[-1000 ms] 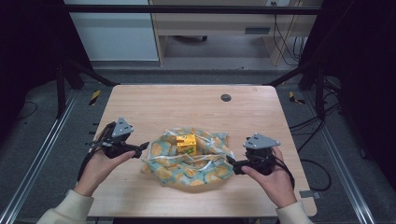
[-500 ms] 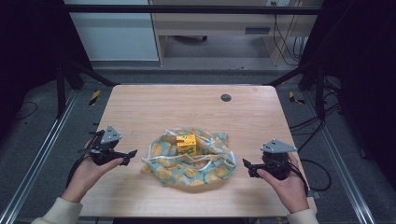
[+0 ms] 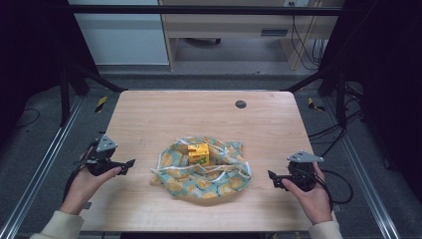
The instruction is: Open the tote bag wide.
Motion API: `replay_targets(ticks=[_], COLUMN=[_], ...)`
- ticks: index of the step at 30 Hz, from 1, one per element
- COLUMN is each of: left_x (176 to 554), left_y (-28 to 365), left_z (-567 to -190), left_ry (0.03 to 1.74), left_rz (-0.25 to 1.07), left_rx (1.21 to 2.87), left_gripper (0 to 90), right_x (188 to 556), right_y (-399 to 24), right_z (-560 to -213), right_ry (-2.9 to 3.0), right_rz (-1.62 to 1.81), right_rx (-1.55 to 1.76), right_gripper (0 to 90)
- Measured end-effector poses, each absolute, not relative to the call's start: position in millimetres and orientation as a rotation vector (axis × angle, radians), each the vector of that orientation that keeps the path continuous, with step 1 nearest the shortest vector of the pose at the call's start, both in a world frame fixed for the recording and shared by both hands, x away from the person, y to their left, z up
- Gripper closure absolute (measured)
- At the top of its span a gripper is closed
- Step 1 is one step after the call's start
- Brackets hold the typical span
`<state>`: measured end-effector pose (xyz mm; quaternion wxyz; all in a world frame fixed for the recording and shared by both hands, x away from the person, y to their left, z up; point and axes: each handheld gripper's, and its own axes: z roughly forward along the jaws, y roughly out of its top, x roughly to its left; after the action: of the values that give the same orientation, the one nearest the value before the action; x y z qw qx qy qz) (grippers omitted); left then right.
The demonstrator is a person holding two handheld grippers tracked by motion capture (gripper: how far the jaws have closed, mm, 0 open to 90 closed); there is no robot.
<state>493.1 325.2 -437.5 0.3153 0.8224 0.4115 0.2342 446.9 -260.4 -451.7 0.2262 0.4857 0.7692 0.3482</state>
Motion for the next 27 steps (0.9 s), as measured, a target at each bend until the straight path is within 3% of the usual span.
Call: replay_targets(ticks=[18, 27], left_x=[505.1, 500.0], left_y=[326.5, 330.1], left_z=[-470.3, -488.0], left_ry=[1.177, 1.184], left_rz=[0.606, 0.626], left_rx=[2.172, 2.188], left_gripper=[8.1, 6.5], right_x=[478.2, 485.2], right_y=[-257.3, -258.1], right_z=[-474.1, -486.6], right_ry=[2.129, 2.006], right_rz=[0.946, 0.911], right_rx=[1.481, 1.563], right_gripper=[5.0, 9.8])
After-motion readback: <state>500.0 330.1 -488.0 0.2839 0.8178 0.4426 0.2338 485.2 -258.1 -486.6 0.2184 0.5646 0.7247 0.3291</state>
